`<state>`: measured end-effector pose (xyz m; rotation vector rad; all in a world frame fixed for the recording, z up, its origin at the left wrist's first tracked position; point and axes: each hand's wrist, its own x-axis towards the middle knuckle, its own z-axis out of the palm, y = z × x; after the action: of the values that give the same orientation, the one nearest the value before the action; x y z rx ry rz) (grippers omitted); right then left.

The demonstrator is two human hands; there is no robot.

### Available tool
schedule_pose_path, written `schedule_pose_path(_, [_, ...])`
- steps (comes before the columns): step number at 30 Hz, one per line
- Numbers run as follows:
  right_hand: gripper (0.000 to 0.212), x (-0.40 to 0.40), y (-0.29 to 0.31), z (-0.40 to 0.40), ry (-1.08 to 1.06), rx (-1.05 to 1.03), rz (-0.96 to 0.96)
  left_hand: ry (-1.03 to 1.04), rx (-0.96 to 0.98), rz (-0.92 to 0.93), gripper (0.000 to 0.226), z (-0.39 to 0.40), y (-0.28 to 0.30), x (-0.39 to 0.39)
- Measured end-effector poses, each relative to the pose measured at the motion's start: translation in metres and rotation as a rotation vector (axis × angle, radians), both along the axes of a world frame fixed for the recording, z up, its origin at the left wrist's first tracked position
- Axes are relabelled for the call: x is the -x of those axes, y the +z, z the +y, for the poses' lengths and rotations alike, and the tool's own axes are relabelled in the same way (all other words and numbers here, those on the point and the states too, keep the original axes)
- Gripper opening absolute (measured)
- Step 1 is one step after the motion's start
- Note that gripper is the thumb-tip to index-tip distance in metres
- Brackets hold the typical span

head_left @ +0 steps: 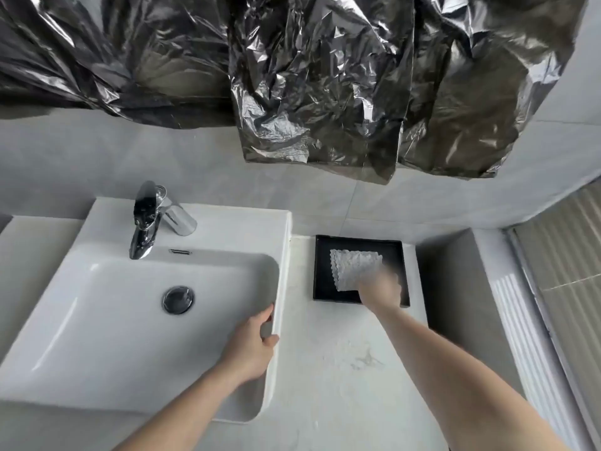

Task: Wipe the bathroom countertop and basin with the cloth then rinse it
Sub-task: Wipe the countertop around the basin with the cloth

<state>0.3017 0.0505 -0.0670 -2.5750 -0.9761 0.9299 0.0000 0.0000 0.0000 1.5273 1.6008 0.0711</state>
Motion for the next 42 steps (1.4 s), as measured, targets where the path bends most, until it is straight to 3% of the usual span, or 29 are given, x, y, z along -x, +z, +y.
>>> schedule_pose_path(3, [0.062,-0.001,0.001,0.01,-0.13,-0.031,0.04,0.03,0.009,-0.001,0.067,0.001,0.001,-0.003])
schedule_pose_path(6, [0.045,-0.003,0.003,0.019,-0.228,-0.037,0.158,0.036,0.044,0.011,0.067,0.002,0.001,-0.004])
schedule_pose_path(8, [0.048,0.003,0.014,0.021,-0.237,-0.079,0.22,0.045,0.057,0.002,0.068,0.003,-0.002,-0.003])
schedule_pose_path(11, [0.048,0.012,0.045,0.015,-0.237,-0.234,0.398,0.042,0.021,0.03,0.068,0.001,-0.007,-0.002])
schedule_pose_path(15, [0.023,0.013,0.088,-0.029,-0.251,-0.461,0.604,0.037,-0.059,0.067,0.061,-0.011,-0.008,0.0])
schedule_pose_path(20, [0.014,0.001,0.068,-0.122,-0.267,-0.426,0.434,0.038,-0.356,-0.012,0.033,-0.069,0.029,0.02])
schedule_pose_path(23, [0.061,-0.001,0.025,-0.18,-0.158,-0.164,0.231,-0.025,-0.46,-0.076,0.027,-0.123,0.047,0.044])
schedule_pose_path(25, [0.08,0.0,0.003,-0.206,0.01,-0.064,0.108,-0.084,-0.431,-0.067,0.022,-0.156,0.045,0.063])
schedule_pose_path(29, [0.08,0.012,-0.011,-0.206,0.337,-0.011,-0.044,-0.151,-0.22,0.128,0.022,-0.197,0.007,0.11])
schedule_pose_path(31, [0.073,0.019,-0.015,-0.191,0.376,-0.012,-0.06,-0.178,-0.122,0.271,0.029,-0.203,-0.016,0.13])
schedule_pose_path(34, [0.066,0.029,-0.028,-0.169,0.357,0.04,-0.117,-0.108,-0.01,0.428,0.067,-0.198,-0.04,0.15])
schedule_pose_path(38, [0.079,0.055,-0.043,-0.158,0.473,0.105,-0.254,0.039,0.161,0.488,0.123,-0.184,-0.063,0.17])
schedule_pose_path(42, [0.071,0.105,-0.052,-0.153,0.72,0.05,-0.221,0.043,0.237,0.533,0.144,-0.18,-0.085,0.167])
